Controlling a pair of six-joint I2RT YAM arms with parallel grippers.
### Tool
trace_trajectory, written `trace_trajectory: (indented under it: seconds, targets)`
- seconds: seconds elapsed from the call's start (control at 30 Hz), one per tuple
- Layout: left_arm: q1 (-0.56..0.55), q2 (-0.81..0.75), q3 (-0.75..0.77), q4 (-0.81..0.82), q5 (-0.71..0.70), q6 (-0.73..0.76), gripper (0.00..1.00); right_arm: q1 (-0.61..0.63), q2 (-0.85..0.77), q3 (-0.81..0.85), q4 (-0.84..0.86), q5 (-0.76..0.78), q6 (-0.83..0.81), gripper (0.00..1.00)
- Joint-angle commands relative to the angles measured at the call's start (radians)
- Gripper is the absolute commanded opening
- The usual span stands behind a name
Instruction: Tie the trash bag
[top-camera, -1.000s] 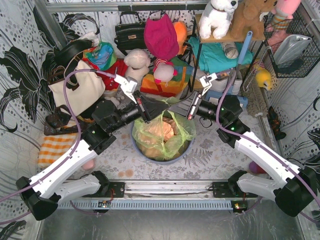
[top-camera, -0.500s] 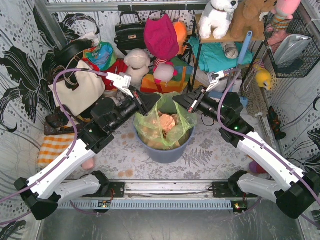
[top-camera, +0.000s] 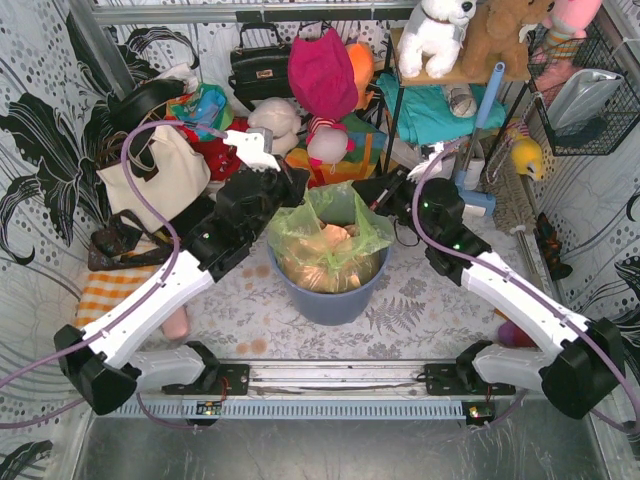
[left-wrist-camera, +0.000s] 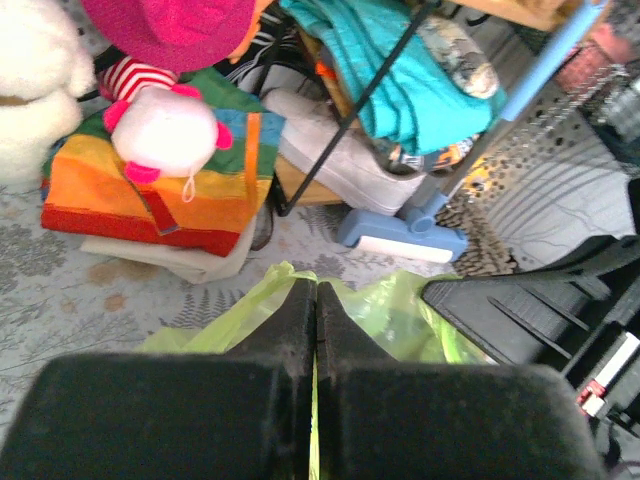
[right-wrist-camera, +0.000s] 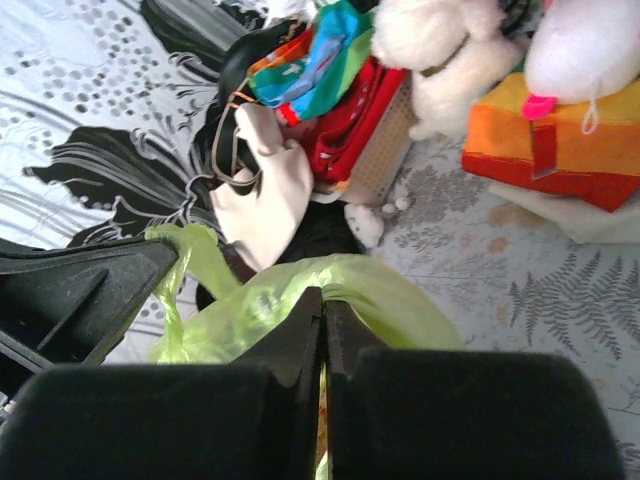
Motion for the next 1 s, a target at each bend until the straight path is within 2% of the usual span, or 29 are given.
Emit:
trace_trajectory:
  seconds: [0.0, 0.2, 0.33, 0.47, 0.57, 0.67, 0.9, 0.93, 0.97]
  targets:
    - [0.045, 0.063, 0.069, 0.003, -0.027, 0.012, 0.00, -0.026, 0.049, 0.045, 0.081, 0.064, -0.016, 0.00]
    - [0.075, 0.159, 0.219, -0.072, 0.023, 0.007, 0.00, -0.048, 0.115, 0.143, 0.089, 0.035, 0.002, 0.00]
    - [0.075, 0.133, 0.247, -0.003, 0.162, 0.023, 0.00, -0.048, 0.119, 0.194, 0.147, -0.066, 0.004, 0.00]
    - [0.075, 0.034, 0.187, 0.127, 0.376, 0.023, 0.00, -0.047, 0.100, 0.252, 0.176, -0.210, 0.013, 0.00]
    - [0.074, -0.040, 0.123, 0.230, 0.566, -0.002, 0.00, -0.046, 0.059, 0.228, 0.258, -0.343, 0.050, 0.00]
    - [0.074, -0.110, 0.055, 0.310, 0.693, -0.043, 0.00, -0.046, 0.003, 0.184, 0.311, -0.439, 0.075, 0.00]
    - [0.074, -0.271, -0.077, 0.373, 0.764, -0.088, 0.00, -0.045, -0.134, 0.064, 0.374, -0.532, 0.074, 0.00]
    - [0.074, -0.290, -0.093, 0.366, 0.751, -0.087, 0.01, -0.044, -0.145, 0.053, 0.371, -0.532, 0.073, 0.03]
    - [0.074, -0.306, -0.102, 0.350, 0.729, -0.080, 0.07, -0.045, -0.154, 0.045, 0.360, -0.530, 0.070, 0.10]
